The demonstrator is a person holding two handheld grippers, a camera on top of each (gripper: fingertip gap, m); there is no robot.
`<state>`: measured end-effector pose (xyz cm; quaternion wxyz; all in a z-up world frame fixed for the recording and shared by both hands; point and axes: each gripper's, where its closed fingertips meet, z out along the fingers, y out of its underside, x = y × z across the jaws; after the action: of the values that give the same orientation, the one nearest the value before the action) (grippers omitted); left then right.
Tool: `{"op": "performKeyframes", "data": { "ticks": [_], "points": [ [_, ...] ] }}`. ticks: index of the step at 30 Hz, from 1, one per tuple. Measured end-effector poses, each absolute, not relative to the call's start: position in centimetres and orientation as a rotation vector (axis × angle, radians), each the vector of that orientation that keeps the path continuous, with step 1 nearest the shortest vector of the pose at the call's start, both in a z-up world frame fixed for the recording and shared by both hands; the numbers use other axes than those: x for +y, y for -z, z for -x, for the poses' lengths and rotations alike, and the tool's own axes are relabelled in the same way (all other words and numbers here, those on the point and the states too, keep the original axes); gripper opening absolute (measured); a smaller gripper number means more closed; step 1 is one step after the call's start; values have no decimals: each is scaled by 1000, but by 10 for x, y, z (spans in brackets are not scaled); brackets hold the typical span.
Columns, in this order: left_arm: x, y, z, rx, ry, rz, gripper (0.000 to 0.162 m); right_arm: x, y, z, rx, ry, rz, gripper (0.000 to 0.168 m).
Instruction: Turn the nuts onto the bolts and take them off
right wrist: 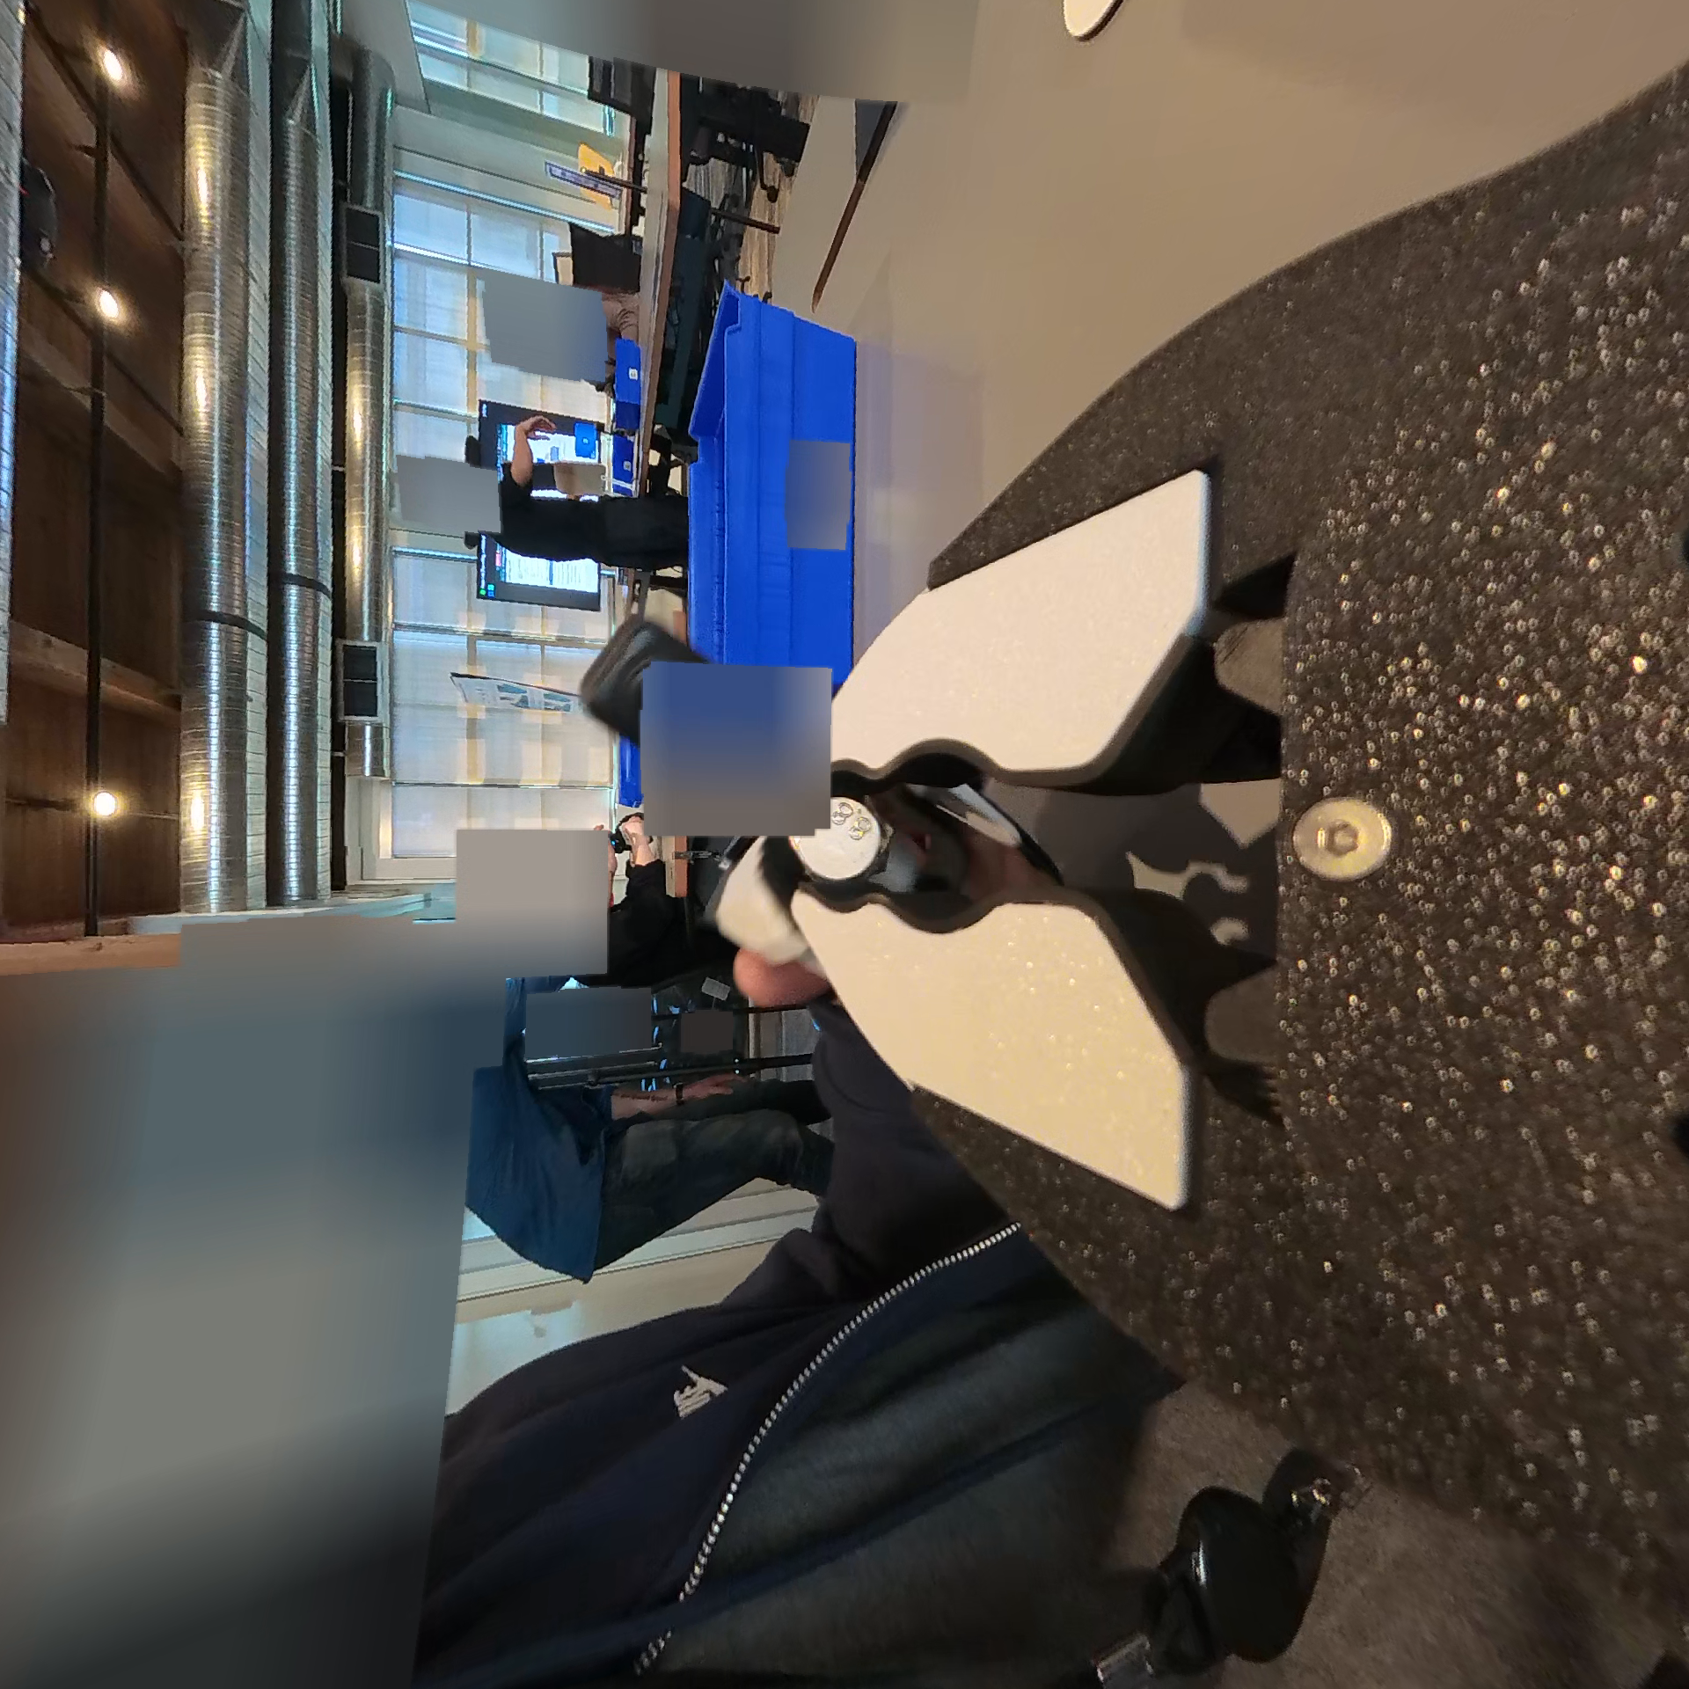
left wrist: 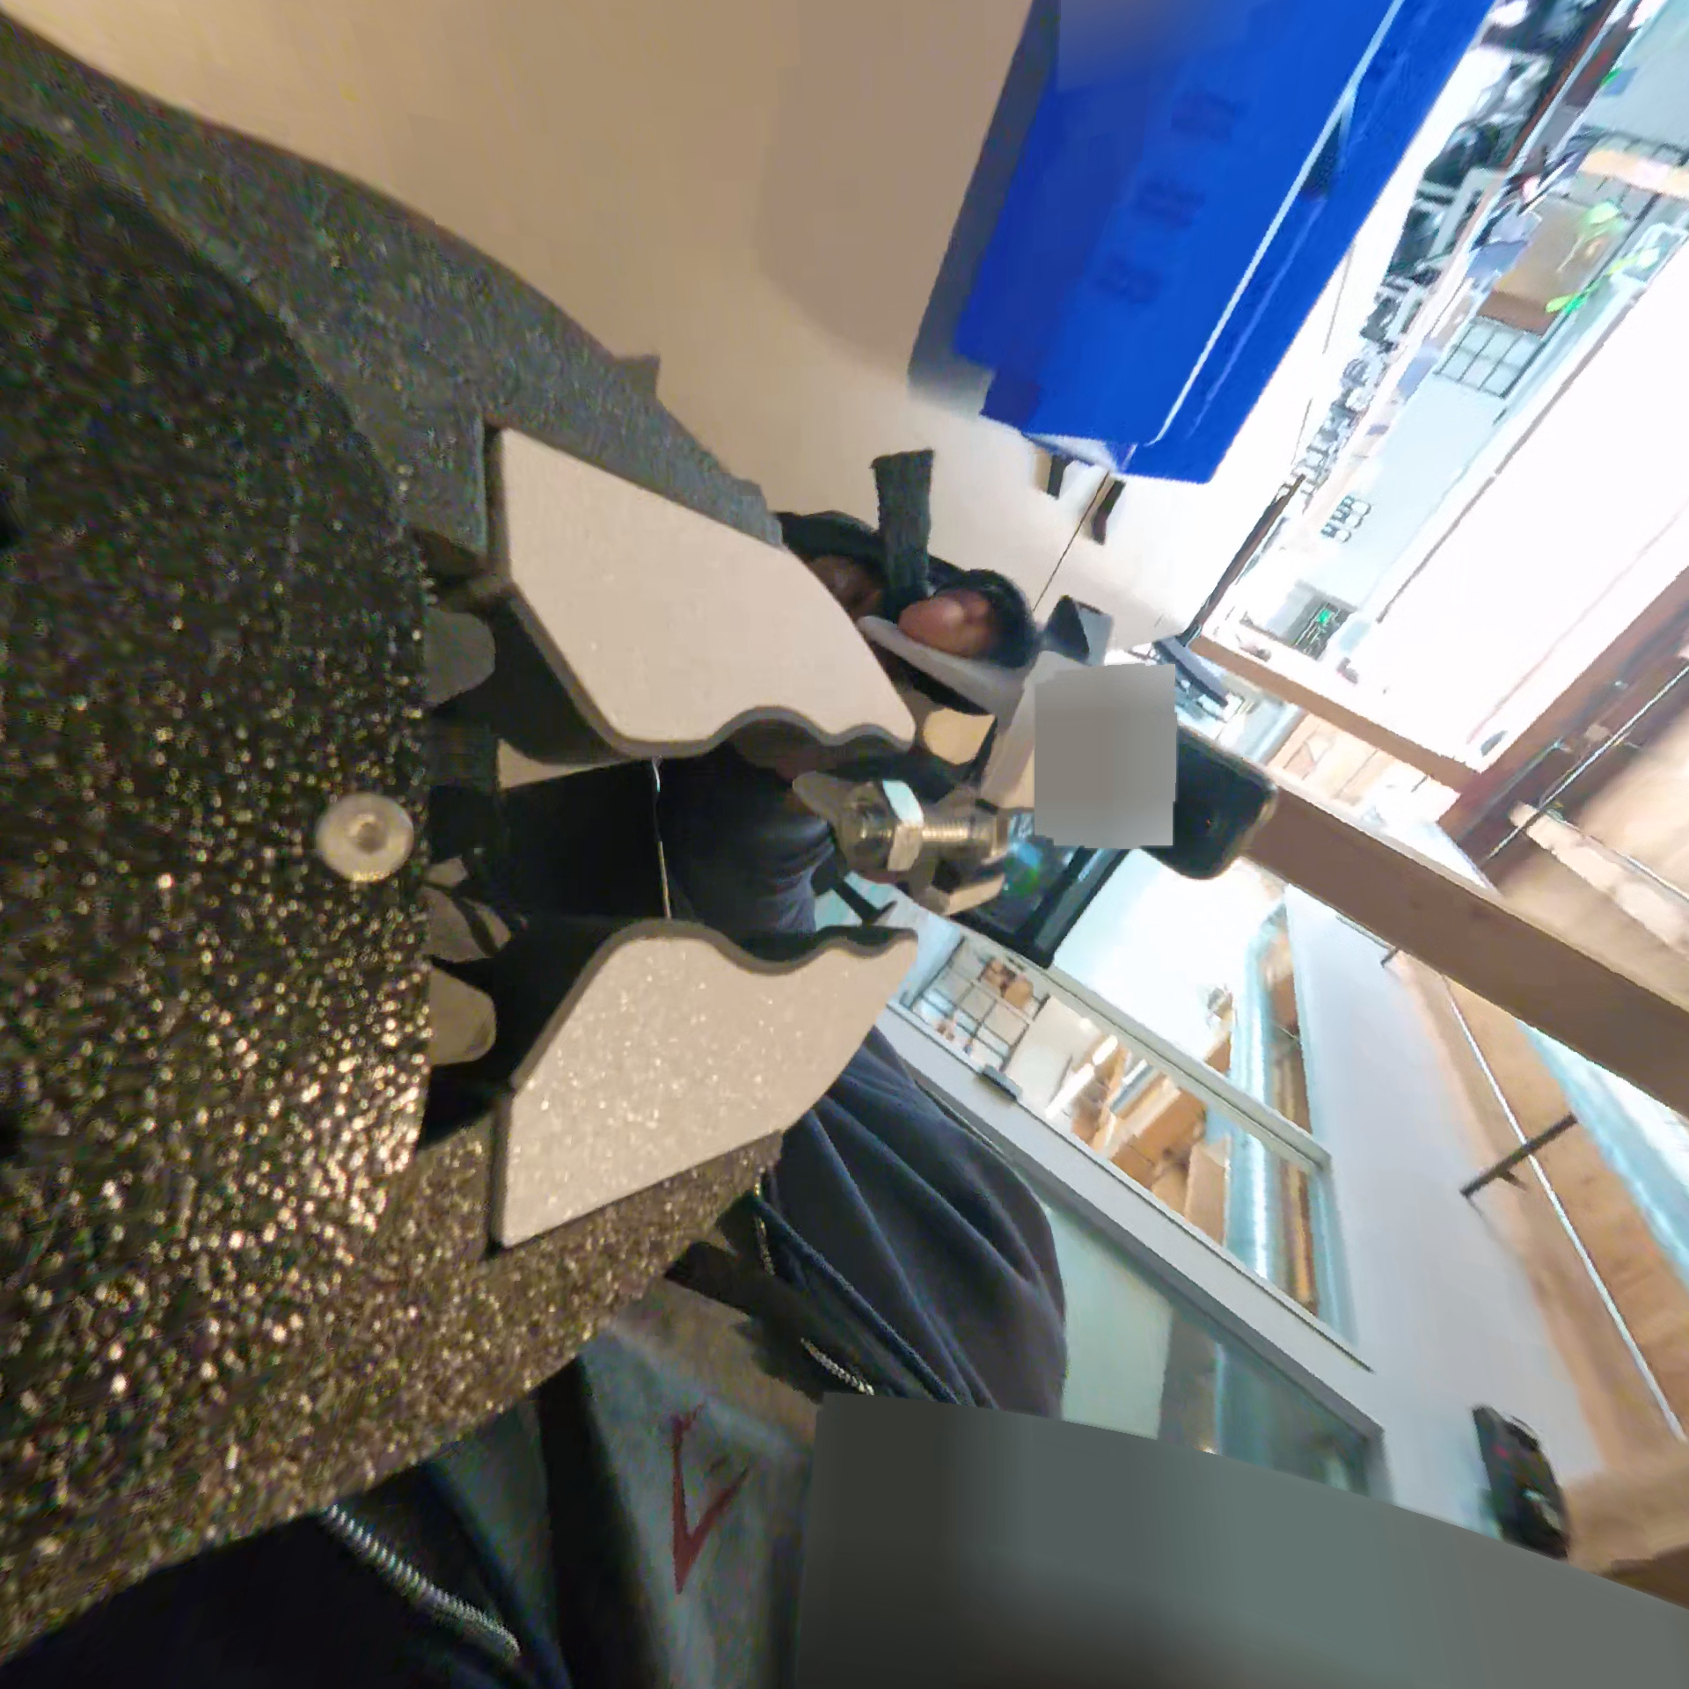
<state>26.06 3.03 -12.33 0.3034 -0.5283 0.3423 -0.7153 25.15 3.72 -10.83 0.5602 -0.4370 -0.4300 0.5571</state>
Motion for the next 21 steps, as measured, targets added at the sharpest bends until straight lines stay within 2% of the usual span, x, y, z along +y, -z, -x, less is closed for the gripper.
{"op": "performKeyframes", "data": {
  "ticks": [2,5,11,21],
  "points": [
    [30,122,-259,944,1816,1376,42,38,108,-252,-1005,-1310,1030,17],
    [41,125,-255,991,1587,1345,42,39,106,-254,-990,-1318,1026,17],
    [44,126,-247,1114,1267,1245,19,40,105,-256,-976,-1333,1021,17],
    [40,126,-251,1176,1109,1162,11,41,104,-257,-965,-1348,1017,17]
  ]
}}
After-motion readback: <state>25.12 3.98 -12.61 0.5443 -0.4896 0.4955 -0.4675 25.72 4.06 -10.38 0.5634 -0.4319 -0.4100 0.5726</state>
